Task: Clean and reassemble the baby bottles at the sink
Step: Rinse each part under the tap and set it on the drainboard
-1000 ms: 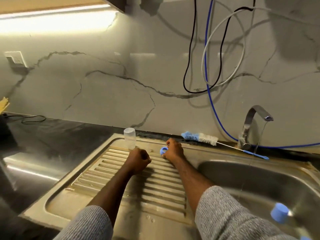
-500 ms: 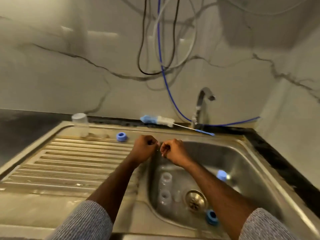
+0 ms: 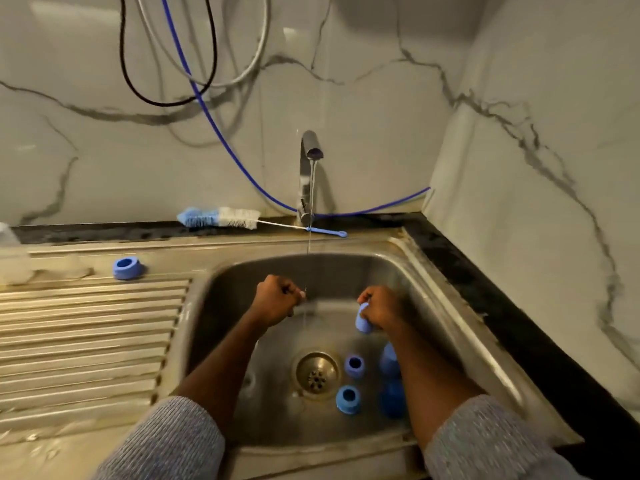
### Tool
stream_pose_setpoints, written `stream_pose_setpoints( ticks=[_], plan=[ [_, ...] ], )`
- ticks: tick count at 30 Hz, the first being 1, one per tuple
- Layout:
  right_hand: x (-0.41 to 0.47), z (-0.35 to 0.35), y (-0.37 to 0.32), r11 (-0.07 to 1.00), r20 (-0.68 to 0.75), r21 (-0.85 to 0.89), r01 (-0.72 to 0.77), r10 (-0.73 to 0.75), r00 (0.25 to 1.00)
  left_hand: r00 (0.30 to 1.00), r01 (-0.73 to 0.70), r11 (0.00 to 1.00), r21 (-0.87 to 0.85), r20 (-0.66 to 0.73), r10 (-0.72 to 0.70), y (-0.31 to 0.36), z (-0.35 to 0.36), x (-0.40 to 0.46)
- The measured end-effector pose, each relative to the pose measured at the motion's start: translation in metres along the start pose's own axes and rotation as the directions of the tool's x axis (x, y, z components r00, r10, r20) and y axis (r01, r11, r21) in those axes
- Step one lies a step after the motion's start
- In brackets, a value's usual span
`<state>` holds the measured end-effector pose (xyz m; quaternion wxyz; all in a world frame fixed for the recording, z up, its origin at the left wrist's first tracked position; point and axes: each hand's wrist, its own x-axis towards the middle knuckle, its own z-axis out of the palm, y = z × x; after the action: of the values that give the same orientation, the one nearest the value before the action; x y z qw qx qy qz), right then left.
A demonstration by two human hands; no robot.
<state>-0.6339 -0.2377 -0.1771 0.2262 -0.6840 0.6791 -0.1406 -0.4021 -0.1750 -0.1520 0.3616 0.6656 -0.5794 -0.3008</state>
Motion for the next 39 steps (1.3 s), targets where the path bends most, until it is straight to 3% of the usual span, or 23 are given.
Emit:
stream_pose_setpoints(
  ticks=[4, 8, 10, 12, 15, 19, 24, 27, 30, 33, 36, 39],
  plan=[
    [0.005, 0.014, -0.008, 0.929, -0.064, -0.370, -0.015, -0.010, 0.998, 0.999, -0.019, 1.000, 0.002, 0.029, 0.019, -0.009, 0.005, 0.007],
    [0.005, 0.020, -0.012, 0.855, -0.072, -0.517, -0.052, 0.017, 0.997, 0.999, -0.027, 0.999, -0.043, 0.041, 0.029, -0.008, 0.008, 0.012],
    [0.003, 0.020, -0.014, 0.866, -0.064, -0.497, -0.050, 0.021, 0.998, 0.998, -0.035, 0.999, -0.017, 0.058, 0.036, -0.010, 0.009, 0.011],
    [0.002, 0.017, -0.024, 0.913, -0.047, -0.408, -0.027, 0.009, 0.999, 0.998, -0.033, 0.999, 0.043, 0.048, 0.031, -0.014, 0.008, 0.012],
    [0.005, 0.019, -0.051, 0.987, 0.058, -0.100, 0.126, -0.121, 0.991, 1.000, 0.003, 0.989, 0.149, 0.003, -0.003, -0.021, 0.004, 0.015],
    [0.003, 0.024, -0.085, 0.952, 0.016, 0.162, 0.260, -0.266, 0.964, 1.000, -0.005, 0.981, 0.195, -0.013, 0.008, -0.025, 0.001, 0.017],
    [0.006, 0.023, -0.086, 0.903, 0.001, 0.311, 0.298, -0.314, 0.949, 0.993, -0.047, 0.993, 0.105, -0.103, 0.058, -0.029, 0.004, 0.021],
    [0.007, 0.019, -0.081, 0.808, 0.058, 0.514, 0.288, -0.367, 0.928, 0.987, -0.019, 0.997, -0.073, -0.159, 0.008, -0.027, 0.006, 0.021],
    [0.005, 0.016, -0.083, 0.697, 0.119, 0.696, 0.174, -0.350, 0.929, 0.994, 0.042, 0.946, -0.320, -0.082, -0.072, -0.018, 0.010, 0.018],
    [0.004, 0.018, -0.086, 0.609, 0.115, 0.782, 0.132, -0.350, 0.930, 0.971, 0.237, 0.765, -0.599, 0.127, -0.201, -0.003, 0.015, 0.012],
    [0.004, 0.022, -0.089, 0.555, 0.142, 0.825, 0.106, -0.385, 0.912, 0.915, 0.404, 0.569, -0.716, 0.304, -0.267, 0.002, 0.011, 0.007],
    [0.002, 0.024, -0.094, 0.564, 0.105, 0.814, 0.139, -0.379, 0.919, 0.926, 0.374, 0.547, -0.749, 0.271, -0.262, 0.000, 0.010, 0.008]
  ],
)
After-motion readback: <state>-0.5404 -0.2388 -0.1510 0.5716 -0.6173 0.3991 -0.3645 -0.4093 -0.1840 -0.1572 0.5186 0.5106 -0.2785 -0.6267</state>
